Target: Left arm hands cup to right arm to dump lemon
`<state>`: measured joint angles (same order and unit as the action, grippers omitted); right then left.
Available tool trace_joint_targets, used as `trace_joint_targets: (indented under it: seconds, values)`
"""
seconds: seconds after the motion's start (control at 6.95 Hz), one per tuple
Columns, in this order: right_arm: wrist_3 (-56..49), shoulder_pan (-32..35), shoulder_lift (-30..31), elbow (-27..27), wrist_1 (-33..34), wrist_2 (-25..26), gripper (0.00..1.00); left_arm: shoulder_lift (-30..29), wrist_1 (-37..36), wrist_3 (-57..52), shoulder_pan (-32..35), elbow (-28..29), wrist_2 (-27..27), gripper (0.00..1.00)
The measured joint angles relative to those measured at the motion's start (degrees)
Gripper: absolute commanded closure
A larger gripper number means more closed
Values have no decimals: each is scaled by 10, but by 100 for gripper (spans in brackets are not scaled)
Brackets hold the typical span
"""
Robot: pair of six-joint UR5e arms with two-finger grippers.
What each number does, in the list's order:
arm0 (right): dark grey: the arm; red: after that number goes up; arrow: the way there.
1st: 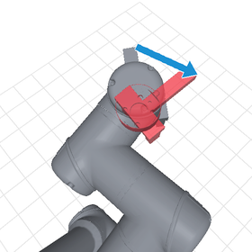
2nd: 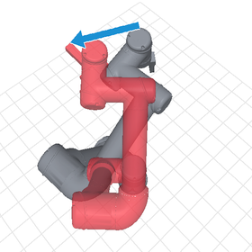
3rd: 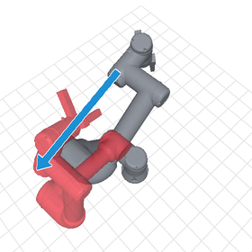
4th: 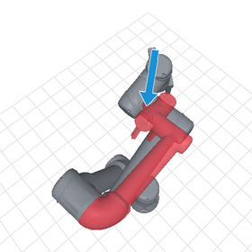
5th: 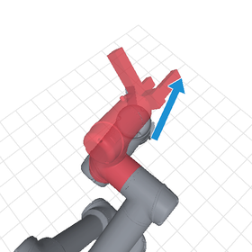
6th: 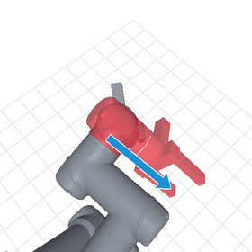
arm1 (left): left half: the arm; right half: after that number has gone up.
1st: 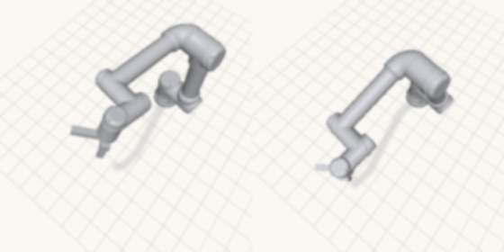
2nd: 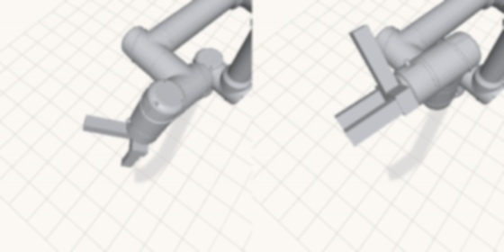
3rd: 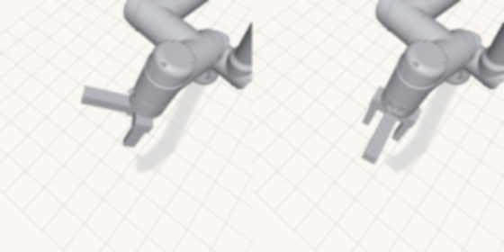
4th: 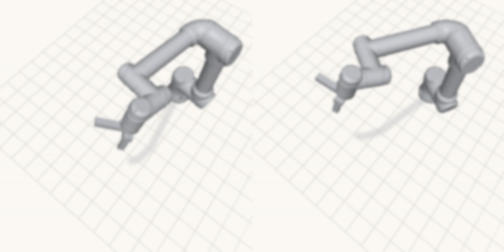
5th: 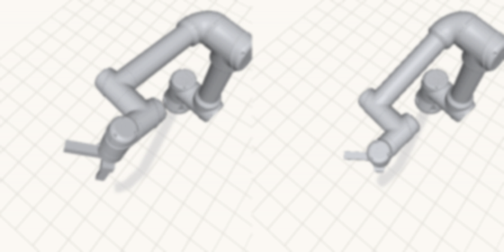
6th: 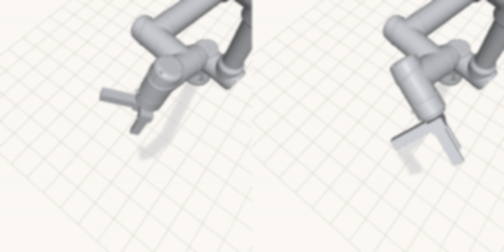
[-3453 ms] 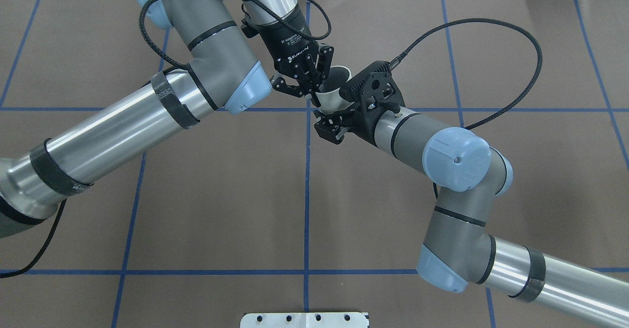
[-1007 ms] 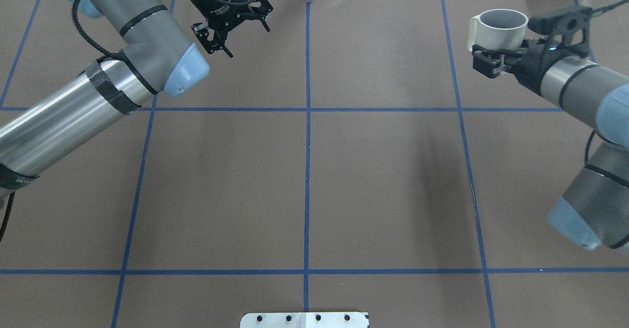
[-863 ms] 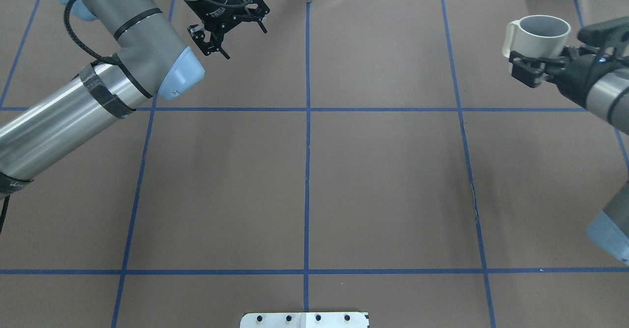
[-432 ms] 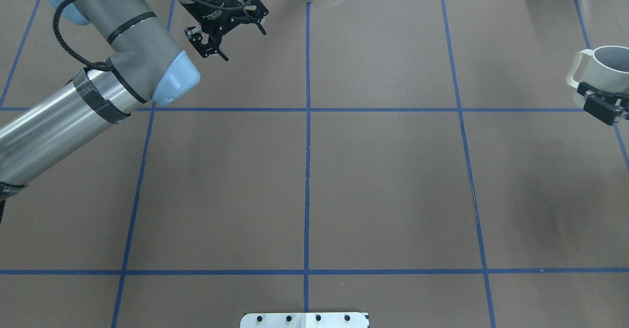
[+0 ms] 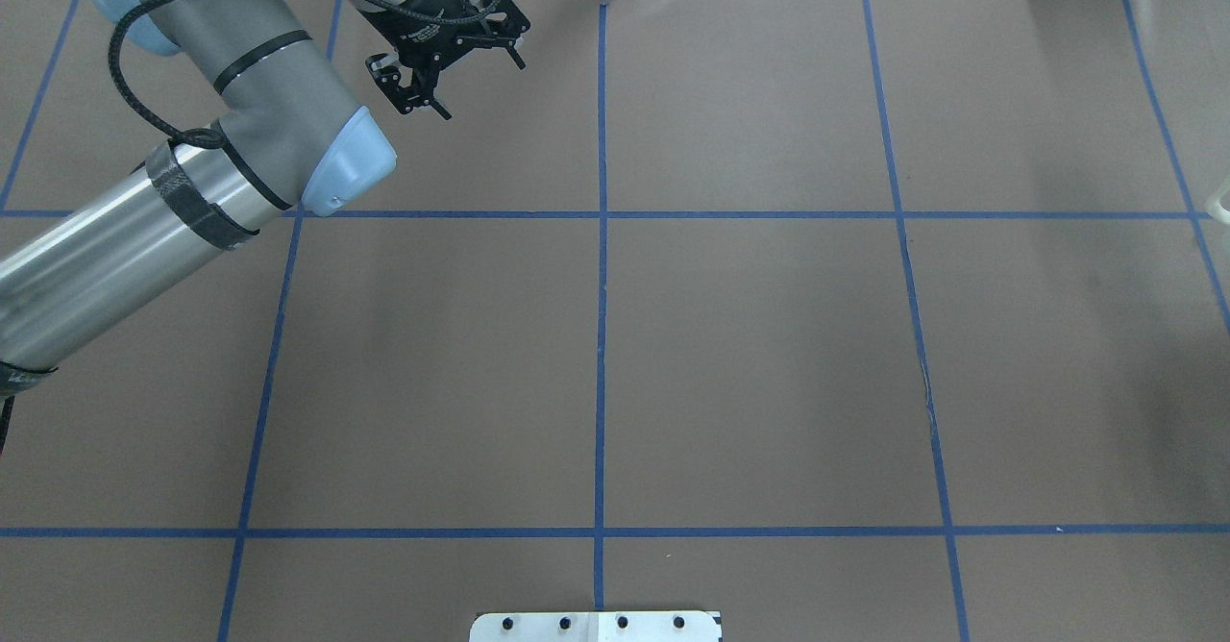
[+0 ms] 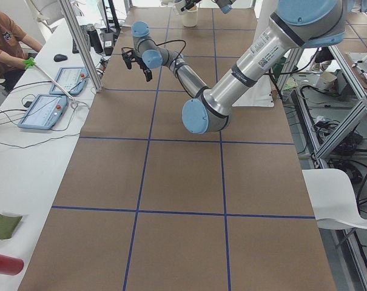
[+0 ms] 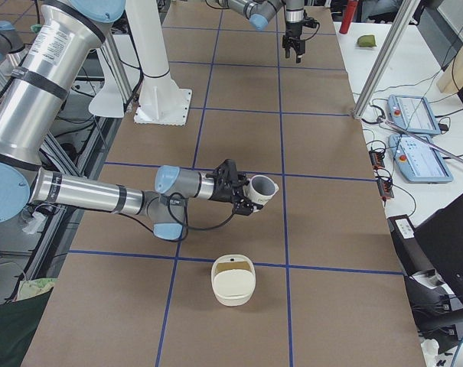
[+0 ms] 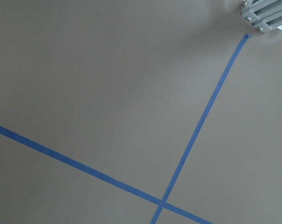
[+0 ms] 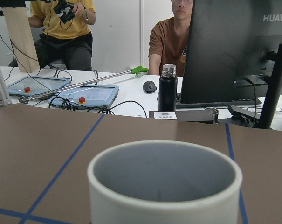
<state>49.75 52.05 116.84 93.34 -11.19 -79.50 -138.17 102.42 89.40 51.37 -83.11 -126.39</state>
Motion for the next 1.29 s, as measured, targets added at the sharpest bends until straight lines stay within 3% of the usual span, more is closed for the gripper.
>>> trace_joint_targets:
  seconds: [0.29,0.58,0.86,1.29]
  values:
    - [72,58,-3,-95,-109,-79,100,0,-1,1,-3,-9,2,0]
    - [168,134,-4,-114,-133,-185,100,0,-1,1,-4,-13,2,0]
    - [281,163,-11,-123,-153,-220,100,0,-3,1,-5,-19,2,0]
    - [454,173,-45,-196,-234,-232,100,0,-3,1,-4,-21,2,0]
